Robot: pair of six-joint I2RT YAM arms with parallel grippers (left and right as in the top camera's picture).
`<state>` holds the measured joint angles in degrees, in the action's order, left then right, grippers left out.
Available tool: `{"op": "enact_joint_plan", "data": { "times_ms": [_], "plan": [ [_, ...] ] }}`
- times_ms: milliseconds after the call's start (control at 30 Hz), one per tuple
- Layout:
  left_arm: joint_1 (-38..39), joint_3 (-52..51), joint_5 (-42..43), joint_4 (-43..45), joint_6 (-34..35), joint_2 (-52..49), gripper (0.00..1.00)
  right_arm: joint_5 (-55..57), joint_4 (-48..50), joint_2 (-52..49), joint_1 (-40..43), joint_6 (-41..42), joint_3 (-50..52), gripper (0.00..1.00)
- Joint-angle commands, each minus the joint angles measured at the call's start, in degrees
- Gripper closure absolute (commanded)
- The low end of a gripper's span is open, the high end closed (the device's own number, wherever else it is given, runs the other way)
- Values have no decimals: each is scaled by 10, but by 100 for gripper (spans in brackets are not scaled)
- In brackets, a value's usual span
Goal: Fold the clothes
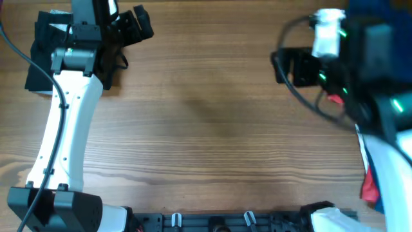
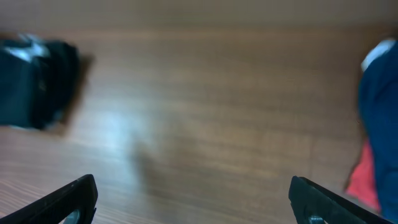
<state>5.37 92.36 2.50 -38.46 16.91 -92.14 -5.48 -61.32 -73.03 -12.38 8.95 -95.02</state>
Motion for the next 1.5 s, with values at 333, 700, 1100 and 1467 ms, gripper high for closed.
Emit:
{"op": "enact_joint_plan", "data": {
  "times_ms": [333, 700, 1100, 1467],
  "plan": [
    [10, 7, 3, 0, -15, -2, 0, 26, -25, 95, 0, 137, -1, 1],
    [10, 7, 3, 0, -15, -2, 0, -2, 511, 185, -2, 9, 402, 0],
    [10, 7, 2, 0, -15, -2, 0, -31, 682, 558, -2, -77, 820, 1],
    [10, 7, 2, 0, -15, -2, 0, -17, 685, 717, 6, -77, 947, 1]
  ]
}}
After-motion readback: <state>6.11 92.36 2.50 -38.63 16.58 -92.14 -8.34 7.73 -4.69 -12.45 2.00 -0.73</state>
